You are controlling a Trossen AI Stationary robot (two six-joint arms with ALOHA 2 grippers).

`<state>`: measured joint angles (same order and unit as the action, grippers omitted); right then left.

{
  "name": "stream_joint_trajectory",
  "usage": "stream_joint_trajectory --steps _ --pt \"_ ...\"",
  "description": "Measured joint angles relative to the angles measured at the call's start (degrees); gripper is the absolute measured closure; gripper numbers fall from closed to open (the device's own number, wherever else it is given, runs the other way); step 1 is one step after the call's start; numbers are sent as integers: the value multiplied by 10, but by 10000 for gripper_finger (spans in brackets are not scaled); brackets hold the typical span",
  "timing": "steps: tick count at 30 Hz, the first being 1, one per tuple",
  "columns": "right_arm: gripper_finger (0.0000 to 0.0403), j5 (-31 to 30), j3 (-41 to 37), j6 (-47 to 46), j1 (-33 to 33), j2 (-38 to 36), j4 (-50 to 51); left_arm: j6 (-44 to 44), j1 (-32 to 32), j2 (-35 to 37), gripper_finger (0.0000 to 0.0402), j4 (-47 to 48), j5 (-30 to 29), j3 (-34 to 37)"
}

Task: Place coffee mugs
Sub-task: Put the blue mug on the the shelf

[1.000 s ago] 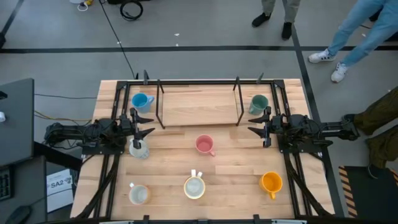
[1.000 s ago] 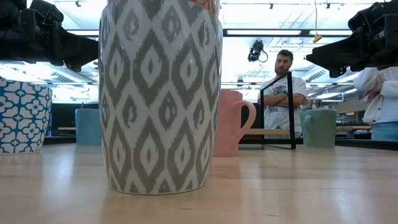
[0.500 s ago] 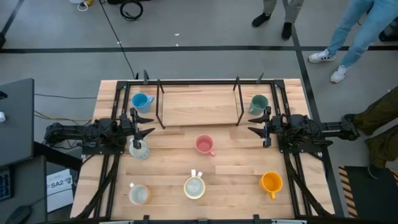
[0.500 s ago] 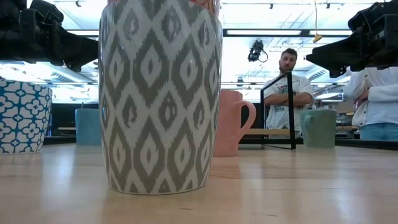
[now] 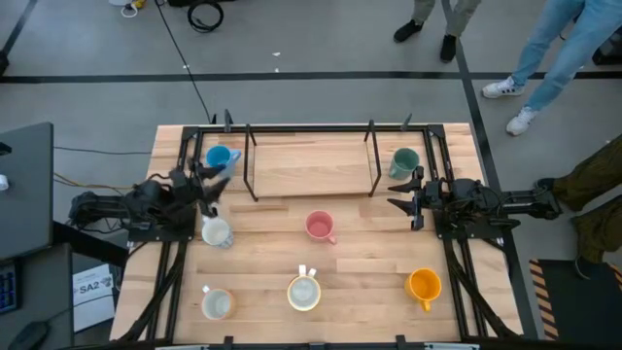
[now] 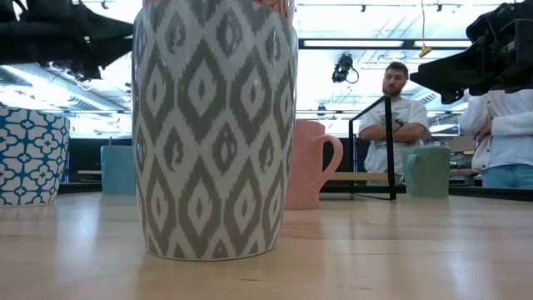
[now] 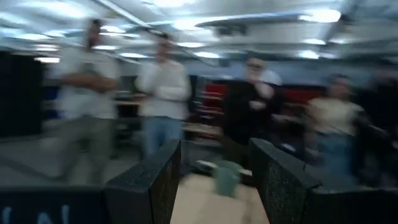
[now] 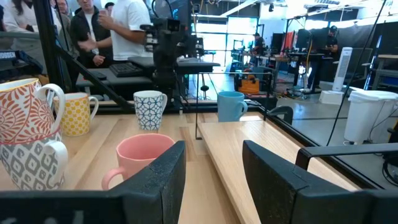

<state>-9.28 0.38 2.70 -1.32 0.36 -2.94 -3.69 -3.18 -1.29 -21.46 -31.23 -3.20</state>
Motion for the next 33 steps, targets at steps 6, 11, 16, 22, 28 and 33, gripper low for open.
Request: stream_joint_trajectory --steps 6,11,16,22,28,33 --pt "238 0 0 3 0 0 -3 4 2 -25 219 109 -134 -110" --pt "238 0 0 3 0 0 -4 64 22 -82 238 287 -182 -242" --pt "238 0 0 4 0 0 -4 89 56 -170 241 408 -182 -358" --pt "238 0 0 5 0 0 -4 91 128 -296 241 541 -155 -492" --pt "238 0 0 5 0 0 -4 74 263 -433 241 706 -23 -621" --pt "238 0 0 5 0 0 -4 13 407 -548 241 826 123 -674"
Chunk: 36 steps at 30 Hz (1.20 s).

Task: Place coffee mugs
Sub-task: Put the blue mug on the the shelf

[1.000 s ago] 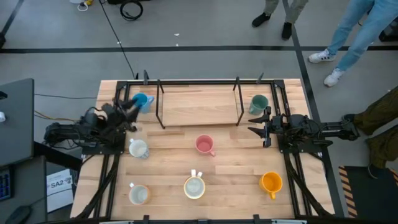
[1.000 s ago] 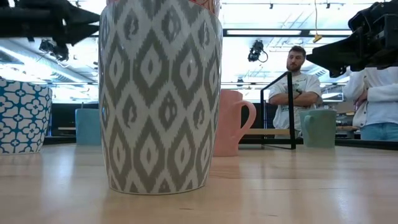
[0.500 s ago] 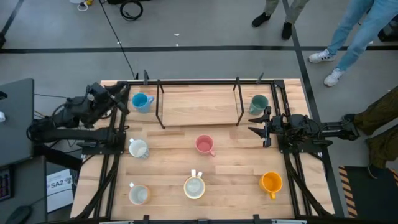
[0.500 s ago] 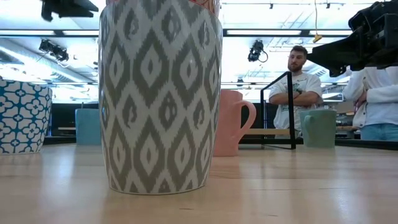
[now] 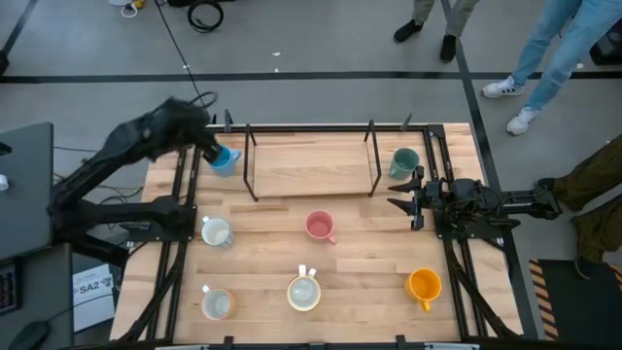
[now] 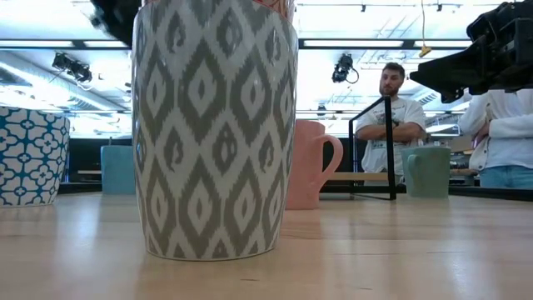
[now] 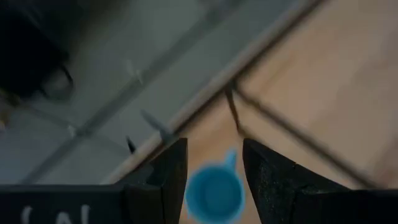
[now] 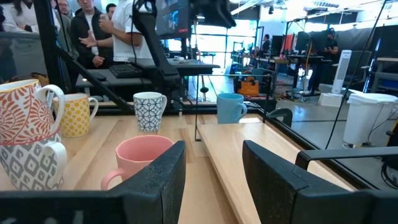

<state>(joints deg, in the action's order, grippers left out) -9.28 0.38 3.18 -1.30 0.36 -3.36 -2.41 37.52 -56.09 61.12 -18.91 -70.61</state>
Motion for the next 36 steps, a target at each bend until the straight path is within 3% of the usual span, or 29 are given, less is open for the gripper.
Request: stream_joint_trajectory --steps 5,11,19,36 --pt "238 0 0 0 0 0 0 -85 100 -100 242 56 91 -3" --pt "238 0 0 0 0 0 0 -166 155 -195 242 65 102 -2" --pt "238 0 0 0 0 0 0 -235 180 -270 242 63 102 -2" --pt "238 0 0 0 0 0 0 -260 187 -356 242 60 115 -2"
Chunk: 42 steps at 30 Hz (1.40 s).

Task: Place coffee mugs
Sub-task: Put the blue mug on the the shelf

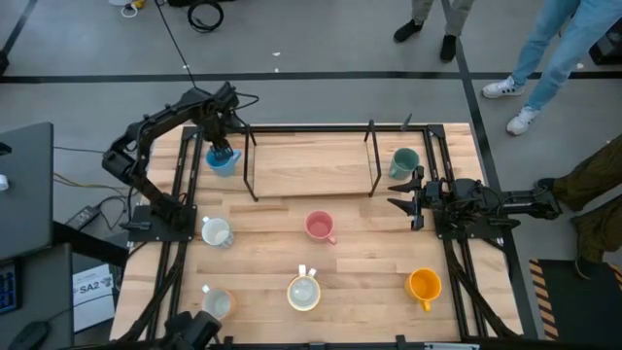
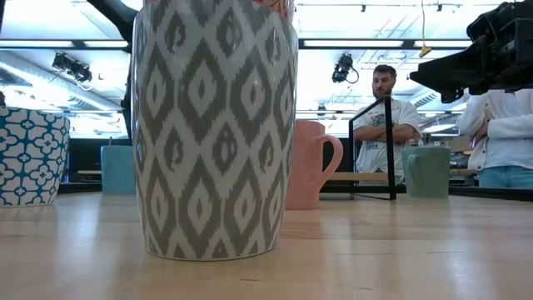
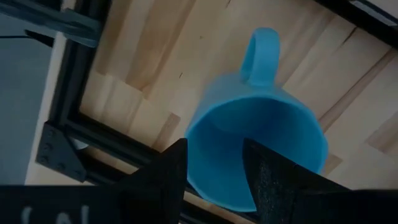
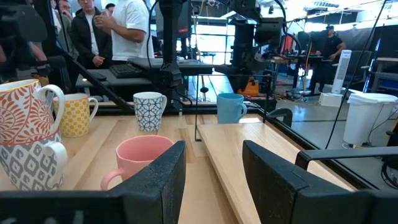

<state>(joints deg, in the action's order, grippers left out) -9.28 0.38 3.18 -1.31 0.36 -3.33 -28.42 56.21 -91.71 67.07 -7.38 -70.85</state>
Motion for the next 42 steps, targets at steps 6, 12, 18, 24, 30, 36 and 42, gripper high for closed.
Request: stream_joint_trajectory --steps 6,12,18,24,30,36,42 --pt "238 0 0 0 0 0 0 -8 0 -21 242 -5 1 0" --pt "238 0 0 0 0 0 0 -8 2 -32 242 -32 -6 -1" --pt "238 0 0 0 0 0 0 -8 2 -31 242 -20 -6 -1" --pt "238 0 0 0 0 0 0 -8 2 -30 242 -8 -6 -1" --pt "238 0 0 0 0 0 0 -10 1 -18 242 7 -14 -6" --pt "238 0 0 0 0 0 0 -10 6 -12 242 3 -21 -16" --pt "238 0 0 0 0 0 0 -12 18 -18 242 -20 -21 -2"
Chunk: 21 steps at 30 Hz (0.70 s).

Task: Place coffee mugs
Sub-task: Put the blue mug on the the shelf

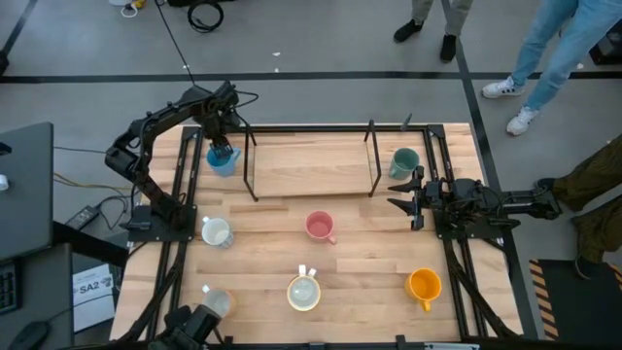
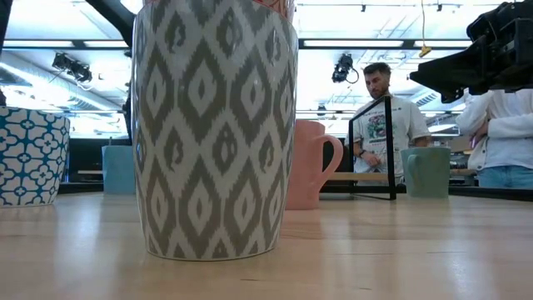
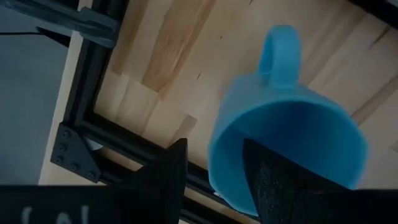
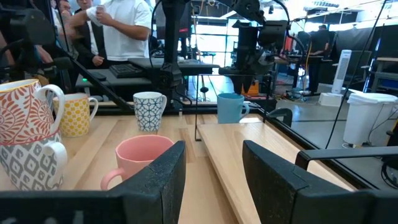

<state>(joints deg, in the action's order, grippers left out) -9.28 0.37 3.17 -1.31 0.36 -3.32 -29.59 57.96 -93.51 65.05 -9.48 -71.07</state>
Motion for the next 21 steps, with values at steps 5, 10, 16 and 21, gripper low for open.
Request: stream_joint_trajectory --steps 5,10,16,21 --pt "238 0 0 0 0 0 0 -2 5 0 242 -31 3 25" --pt "238 0 0 0 0 0 0 -26 4 0 242 -30 13 33" --pt "238 0 0 0 0 0 0 -26 5 -13 245 -34 22 33" --pt "238 0 0 0 0 0 0 -26 5 -14 279 -32 19 33"
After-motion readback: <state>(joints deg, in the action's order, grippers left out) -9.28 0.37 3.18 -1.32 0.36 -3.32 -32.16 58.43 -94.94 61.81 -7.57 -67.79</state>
